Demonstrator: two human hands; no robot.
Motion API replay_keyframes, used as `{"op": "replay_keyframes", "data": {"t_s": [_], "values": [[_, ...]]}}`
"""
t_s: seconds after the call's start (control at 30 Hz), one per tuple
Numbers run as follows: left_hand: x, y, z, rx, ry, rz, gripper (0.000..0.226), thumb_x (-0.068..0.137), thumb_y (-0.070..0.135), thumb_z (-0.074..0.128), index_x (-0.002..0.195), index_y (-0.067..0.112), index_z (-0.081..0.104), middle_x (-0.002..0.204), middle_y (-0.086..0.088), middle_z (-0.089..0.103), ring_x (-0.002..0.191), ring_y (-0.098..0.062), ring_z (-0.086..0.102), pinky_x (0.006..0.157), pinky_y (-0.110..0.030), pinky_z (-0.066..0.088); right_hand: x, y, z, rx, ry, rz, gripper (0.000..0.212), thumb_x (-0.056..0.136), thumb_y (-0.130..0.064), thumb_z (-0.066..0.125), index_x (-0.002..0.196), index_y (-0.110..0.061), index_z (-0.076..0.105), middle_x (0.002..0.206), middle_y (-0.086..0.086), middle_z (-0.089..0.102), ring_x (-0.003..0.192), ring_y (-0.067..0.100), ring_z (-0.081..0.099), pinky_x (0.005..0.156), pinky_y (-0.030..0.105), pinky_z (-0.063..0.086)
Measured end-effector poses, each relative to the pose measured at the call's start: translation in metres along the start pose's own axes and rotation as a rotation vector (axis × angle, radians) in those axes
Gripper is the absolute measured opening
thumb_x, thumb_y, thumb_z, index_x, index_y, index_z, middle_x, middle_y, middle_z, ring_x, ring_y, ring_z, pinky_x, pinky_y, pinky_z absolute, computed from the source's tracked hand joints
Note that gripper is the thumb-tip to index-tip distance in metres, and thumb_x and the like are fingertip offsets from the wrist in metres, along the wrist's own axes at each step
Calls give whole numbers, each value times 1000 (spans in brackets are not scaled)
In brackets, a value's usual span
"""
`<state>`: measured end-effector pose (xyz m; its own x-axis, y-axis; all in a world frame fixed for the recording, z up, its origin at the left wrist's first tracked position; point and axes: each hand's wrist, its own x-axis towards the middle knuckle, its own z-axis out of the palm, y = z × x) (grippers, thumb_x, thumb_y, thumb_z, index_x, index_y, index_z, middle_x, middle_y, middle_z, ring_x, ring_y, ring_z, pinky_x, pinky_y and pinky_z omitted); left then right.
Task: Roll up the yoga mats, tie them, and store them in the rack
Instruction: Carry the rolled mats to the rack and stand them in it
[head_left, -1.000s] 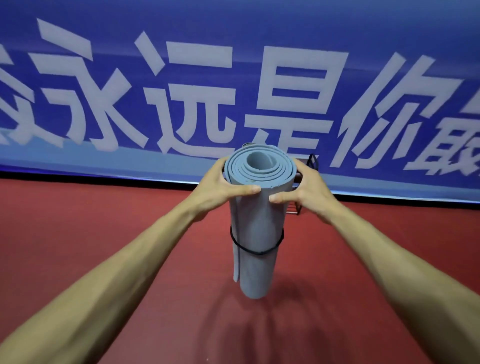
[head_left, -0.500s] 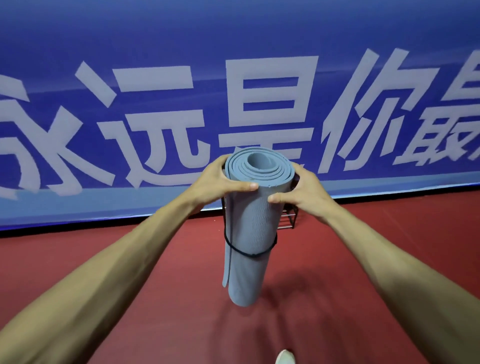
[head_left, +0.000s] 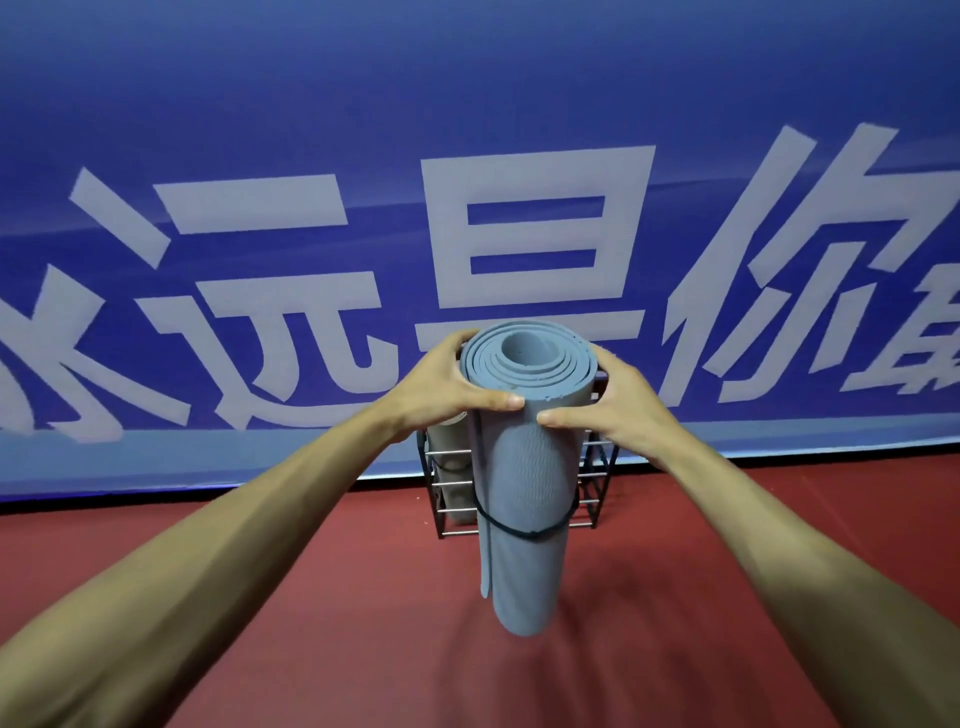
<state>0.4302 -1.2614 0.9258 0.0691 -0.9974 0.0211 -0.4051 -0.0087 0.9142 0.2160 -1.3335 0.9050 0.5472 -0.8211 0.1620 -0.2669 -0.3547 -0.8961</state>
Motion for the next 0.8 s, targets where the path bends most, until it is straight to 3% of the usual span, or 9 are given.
{"op": "replay_keyframes", "data": {"t_s": [0.07, 0.23, 0.33, 0.4, 0.5, 0.6, 0.8], "values": [[34, -4, -2, -3, -8, 1, 83, 65, 19, 86, 133, 19, 39, 112, 22, 56, 93, 22, 54, 74, -2, 45, 28, 9, -10, -11, 1, -8, 76, 59, -22, 91, 116, -49, 49, 112, -32, 58, 104, -21, 49, 89, 9, 42], [120, -14, -14, -34, -21, 28, 84, 65, 21, 87, 133, 19, 39, 111, 19, 57, 95, 16, 57, 78, -7, 47, 101, 28, -33, -47, 47, 11, 79, 56, -25, 92, 124, -35, 54, 115, -23, 61, 106, -13, 52, 75, 2, 43], [170, -17, -26, -77, -55, 37, 88, 61, 25, 89, 134, 19, 41, 118, 16, 58, 107, 4, 57, 93, -23, 49, 147, 32, -49, -83, 54, 25, 82, 51, -36, 90, 125, -37, 54, 117, -22, 62, 111, -6, 52, 87, 9, 42], [198, -17, -32, -88, -53, 53, 92, 61, 26, 89, 137, 19, 39, 119, 16, 57, 109, 2, 57, 95, -28, 50, 175, 34, -56, -99, 55, 10, 82, 48, -41, 89, 122, -41, 54, 116, -24, 62, 113, -3, 53, 94, 19, 45], [235, -17, -40, -124, -47, 50, 97, 57, 30, 90, 137, 18, 38, 122, 12, 58, 112, -3, 59, 99, -30, 48, 212, 38, -65, -91, 64, 3, 76, 55, -28, 91, 119, -43, 52, 114, -24, 62, 113, -1, 54, 90, 21, 50], [273, -22, -45, -138, -31, 49, 96, 53, 33, 93, 133, 23, 41, 122, 12, 60, 111, -6, 61, 100, -36, 49, 250, 48, -77, -110, 57, -24, 76, 57, -28, 91, 121, -43, 52, 122, -17, 62, 119, 7, 52, 92, 23, 47], [338, -36, -40, -134, 22, 9, 105, 51, 36, 93, 140, 22, 38, 125, 11, 58, 115, -6, 58, 100, -37, 49, 321, 89, -101, -164, -5, -42, 93, 48, -51, 89, 132, -37, 52, 127, -13, 60, 120, 10, 53, 102, 37, 46]]}}
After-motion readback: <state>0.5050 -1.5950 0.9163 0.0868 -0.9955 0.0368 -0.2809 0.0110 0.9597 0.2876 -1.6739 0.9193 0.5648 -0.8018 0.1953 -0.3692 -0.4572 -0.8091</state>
